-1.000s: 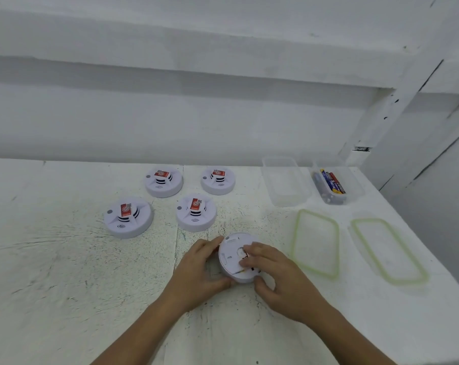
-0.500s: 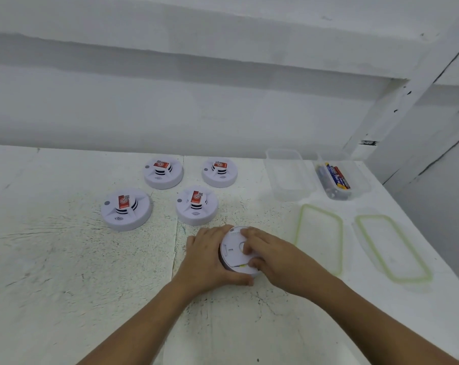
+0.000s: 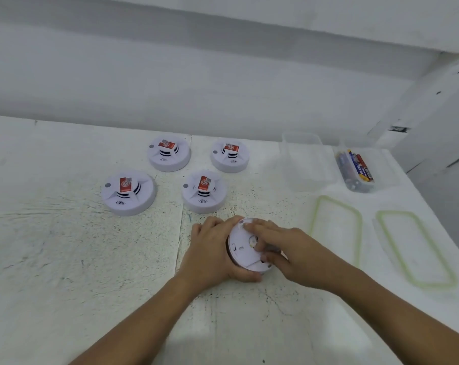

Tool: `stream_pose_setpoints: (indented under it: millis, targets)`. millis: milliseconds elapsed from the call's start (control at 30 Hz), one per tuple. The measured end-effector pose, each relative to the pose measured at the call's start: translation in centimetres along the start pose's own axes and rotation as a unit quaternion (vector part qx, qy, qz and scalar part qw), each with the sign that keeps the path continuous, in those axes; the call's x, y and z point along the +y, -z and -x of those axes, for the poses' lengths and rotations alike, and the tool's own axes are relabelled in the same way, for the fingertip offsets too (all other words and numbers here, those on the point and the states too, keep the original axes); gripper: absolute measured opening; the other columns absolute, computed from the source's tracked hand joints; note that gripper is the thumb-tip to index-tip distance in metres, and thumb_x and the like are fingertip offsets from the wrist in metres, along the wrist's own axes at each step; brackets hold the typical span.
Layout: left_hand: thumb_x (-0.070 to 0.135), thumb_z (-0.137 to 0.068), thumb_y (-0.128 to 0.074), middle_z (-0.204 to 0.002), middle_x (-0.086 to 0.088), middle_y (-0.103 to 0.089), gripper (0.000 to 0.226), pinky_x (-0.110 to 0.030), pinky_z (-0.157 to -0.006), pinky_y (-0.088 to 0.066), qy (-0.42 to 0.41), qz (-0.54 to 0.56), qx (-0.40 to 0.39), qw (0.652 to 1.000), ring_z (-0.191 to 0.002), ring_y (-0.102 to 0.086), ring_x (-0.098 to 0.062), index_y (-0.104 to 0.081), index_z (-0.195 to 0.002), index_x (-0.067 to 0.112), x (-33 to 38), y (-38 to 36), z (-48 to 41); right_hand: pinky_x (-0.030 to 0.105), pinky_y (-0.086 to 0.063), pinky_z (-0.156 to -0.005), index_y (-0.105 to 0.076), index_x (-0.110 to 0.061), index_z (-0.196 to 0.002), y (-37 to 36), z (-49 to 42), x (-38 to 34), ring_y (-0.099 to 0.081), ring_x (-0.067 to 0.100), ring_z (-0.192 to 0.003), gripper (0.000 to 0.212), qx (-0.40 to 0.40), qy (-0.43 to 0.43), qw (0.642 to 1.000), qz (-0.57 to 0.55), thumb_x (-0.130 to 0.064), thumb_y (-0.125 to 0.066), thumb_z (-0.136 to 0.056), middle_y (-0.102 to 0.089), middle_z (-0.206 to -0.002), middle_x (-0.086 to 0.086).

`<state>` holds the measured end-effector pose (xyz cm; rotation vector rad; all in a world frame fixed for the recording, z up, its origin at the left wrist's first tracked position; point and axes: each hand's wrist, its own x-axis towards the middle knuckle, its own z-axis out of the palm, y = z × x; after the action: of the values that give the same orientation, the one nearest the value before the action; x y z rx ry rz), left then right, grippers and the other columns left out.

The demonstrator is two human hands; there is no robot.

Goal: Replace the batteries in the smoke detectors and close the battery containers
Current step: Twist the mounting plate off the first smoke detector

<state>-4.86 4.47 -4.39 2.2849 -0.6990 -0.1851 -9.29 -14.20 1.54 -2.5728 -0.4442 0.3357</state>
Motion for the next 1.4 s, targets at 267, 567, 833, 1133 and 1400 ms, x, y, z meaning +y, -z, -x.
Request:
stream_pose_setpoints:
  millis: [267,567,833,1133,1400]
  targets:
    - [0.085,-0.034,-0.063,-0.1,0.035,-0.047,0.105,-0.024,-0.082,-0.022,0.01,0.002,-0.006,1.0,-0.097,-0.038,-0.001,-0.047,-0.127,0.04,0.5,0.3,0.0,0.008,-0.026,-0.1,-0.054,-0.016,-0.103,0.2,-0.3,0.1,-0.033,0.003,-0.129,0.021,-0.002,0.018,1.0,-0.009,-0.005,-0.058,-0.085,-0.044,-0.137,-0.012]
    - [0.083,-0.037,-0.066,-0.089,0.023,-0.057,0.087,-0.018,-0.076,-0.028,-0.001,-0.003,0.032,0.999,-0.087,-0.043,-0.005,-0.055,-0.11,0.038,0.5,0.1,0.3,0.014,-0.038,-0.08,-0.043,-0.027,-0.1,1.4,-1.1,-1.7,-0.036,0.006,-0.104,0.038,0.0,-0.025,0.999,-0.048,-0.007,-0.065,-0.078,-0.036,-0.106,-0.008]
    - [0.088,-0.037,-0.063,-0.105,0.022,-0.052,0.108,-0.024,-0.084,-0.025,0.014,-0.007,-0.005,1.0,-0.097,-0.037,-0.004,-0.045,-0.131,0.038,0.3,0.3,0.4,0.023,-0.048,-0.062,-0.06,-0.025,-0.108,2.4,-2.0,1.9,-0.058,0.02,-0.083,0.041,0.22,-0.25,0.903,-0.27,-0.005,-0.074,-0.075,-0.056,-0.102,0.009]
    - [0.088,-0.039,-0.063,-0.105,0.026,-0.047,0.109,-0.024,-0.083,-0.023,0.019,-0.015,-0.009,1.0,-0.098,-0.036,-0.004,-0.043,-0.133,0.037,0.3,0.2,0.4,0.026,-0.032,-0.098,-0.051,-0.019,-0.134,0.3,-4.9,3.7,-0.042,0.027,-0.114,0.048,0.216,-0.263,0.94,-0.03,-0.012,-0.059,-0.087,-0.035,-0.122,0.011]
    - [0.089,-0.044,-0.058,-0.117,0.02,-0.045,0.111,-0.029,-0.093,-0.025,0.014,-0.045,-0.034,0.998,-0.106,-0.033,-0.005,-0.034,-0.138,0.036,0.5,0.4,0.5,0.035,-0.032,-0.093,-0.043,-0.026,-0.139,-0.5,-4.8,4.6,-0.041,0.028,-0.112,0.042,0.169,-0.253,0.932,0.196,-0.033,-0.042,-0.098,-0.045,-0.12,0.011]
